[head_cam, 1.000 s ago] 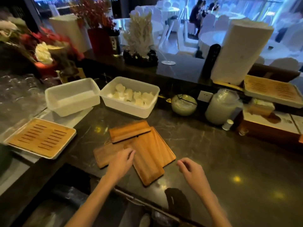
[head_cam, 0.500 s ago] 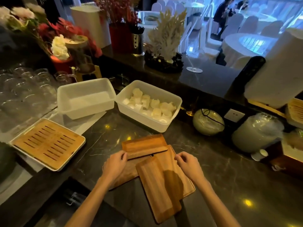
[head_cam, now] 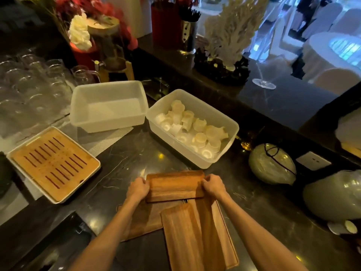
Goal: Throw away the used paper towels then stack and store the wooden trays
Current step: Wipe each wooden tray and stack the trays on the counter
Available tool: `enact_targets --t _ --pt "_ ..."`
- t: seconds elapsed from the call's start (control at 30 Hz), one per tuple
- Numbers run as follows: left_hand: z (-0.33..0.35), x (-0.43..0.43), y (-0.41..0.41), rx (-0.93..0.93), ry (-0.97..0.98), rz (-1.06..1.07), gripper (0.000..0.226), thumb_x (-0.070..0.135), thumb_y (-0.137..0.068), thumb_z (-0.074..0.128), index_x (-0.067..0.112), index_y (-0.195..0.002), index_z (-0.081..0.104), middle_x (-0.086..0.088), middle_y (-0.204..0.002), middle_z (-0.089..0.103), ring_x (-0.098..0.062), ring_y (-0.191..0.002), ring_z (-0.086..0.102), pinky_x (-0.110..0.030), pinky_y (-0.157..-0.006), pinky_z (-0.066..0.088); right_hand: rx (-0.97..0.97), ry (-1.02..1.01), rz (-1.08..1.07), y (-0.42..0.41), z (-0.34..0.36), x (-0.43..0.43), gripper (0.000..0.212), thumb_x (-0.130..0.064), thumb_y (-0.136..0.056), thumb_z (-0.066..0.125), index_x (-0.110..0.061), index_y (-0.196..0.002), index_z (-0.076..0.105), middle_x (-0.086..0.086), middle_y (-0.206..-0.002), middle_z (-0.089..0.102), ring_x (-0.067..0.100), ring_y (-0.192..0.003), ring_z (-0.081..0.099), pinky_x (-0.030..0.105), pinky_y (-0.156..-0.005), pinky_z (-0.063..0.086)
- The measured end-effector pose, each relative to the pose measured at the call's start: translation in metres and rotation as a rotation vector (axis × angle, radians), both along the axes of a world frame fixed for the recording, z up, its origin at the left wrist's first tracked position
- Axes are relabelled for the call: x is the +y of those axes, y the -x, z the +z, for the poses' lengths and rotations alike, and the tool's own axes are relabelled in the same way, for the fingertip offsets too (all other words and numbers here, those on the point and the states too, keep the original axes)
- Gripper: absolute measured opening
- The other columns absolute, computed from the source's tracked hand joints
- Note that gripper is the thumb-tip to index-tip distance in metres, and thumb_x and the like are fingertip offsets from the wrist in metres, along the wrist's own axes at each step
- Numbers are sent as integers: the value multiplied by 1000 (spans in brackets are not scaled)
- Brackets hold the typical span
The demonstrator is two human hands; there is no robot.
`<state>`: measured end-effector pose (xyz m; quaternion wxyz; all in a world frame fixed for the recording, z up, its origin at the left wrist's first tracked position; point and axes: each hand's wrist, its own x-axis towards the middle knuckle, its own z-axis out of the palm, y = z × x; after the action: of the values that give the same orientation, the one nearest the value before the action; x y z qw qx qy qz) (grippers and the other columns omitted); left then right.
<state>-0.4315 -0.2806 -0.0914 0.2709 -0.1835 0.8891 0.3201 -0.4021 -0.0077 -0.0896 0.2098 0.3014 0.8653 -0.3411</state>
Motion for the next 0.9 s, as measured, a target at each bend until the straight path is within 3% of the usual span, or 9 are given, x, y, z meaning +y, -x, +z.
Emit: enact_targets --t 0.13,0.2,0.27,0.33,0.43,0.5,0.63,0.73,0.9 --pt "-10 4 4 36 -30 77 16 22 -90 61 8 -82 63 -20 -106 70 -38 -106 62 -39 -90 48 2 8 -54 8 -14 0 18 -24 -89 60 -12 -102 56 11 -109 63 25 -98 62 42 -88 54" --pt "-14 4 9 19 -66 125 24 17 -88 64 12 -66 55 -24 -101 70 -39 -101 65 -42 -88 52 -12 73 -137 7 -17 3 20 -19 -88 62 -11 -104 54 12 -111 64 25 -98 62 39 -85 53" --pt "-13 4 11 -9 -77 154 30 16 -87 66 16 -61 52 -26 -95 71 -40 -94 68 -43 -85 55 -41 123 -202 5 -18 5 30 -18 -87 64 -8 -113 52 14 -114 63 28 -103 62 38 -85 51" --pt "-10 6 13 -35 -75 164 30 15 -87 65 13 -61 51 -26 -82 69 -41 -83 69 -42 -80 54 -25 150 -214 4 -18 5 22 -15 -87 64 -10 -106 54 14 -113 64 25 -99 62 36 -84 51" --pt "-2 6 11 -24 -115 194 33 10 -89 60 10 -58 49 -14 -60 54 -29 -50 51 -37 -62 48 24 197 -214 1 -11 3 11 -13 -87 64 -12 -97 59 11 -107 66 20 -91 60 30 -76 47" --pt "5 4 7 -19 -164 203 31 7 -91 56 10 -61 50 -9 -54 47 -23 -44 40 -31 -50 38 64 267 -221 -6 -1 5 13 -12 -86 65 -11 -99 66 8 -100 67 20 -93 62 30 -78 49" --pt "30 2 -10 -21 -315 201 11 4 -97 48 9 -90 55 -8 -62 48 -17 -48 41 -27 -44 35 148 461 -251 -48 21 18 7 -17 -90 64 -17 -92 71 0 -75 65 9 -63 56 22 -55 46" --pt "51 12 -28 -18 -434 233 19 1 -98 37 10 -108 51 -13 -76 54 -18 -55 51 -28 -46 53 200 546 -302 -96 33 29 15 -25 -93 61 -18 -105 66 -2 -67 63 6 -51 54 18 -44 40" --pt "70 31 -64 -86 -767 325 26 19 -102 35 5 -114 54 -18 -111 57 -33 -94 63 -42 -73 62 382 675 -411 -177 41 42 18 -26 -93 62 -19 -110 62 9 -99 72 21 -81 74 23 -56 54"
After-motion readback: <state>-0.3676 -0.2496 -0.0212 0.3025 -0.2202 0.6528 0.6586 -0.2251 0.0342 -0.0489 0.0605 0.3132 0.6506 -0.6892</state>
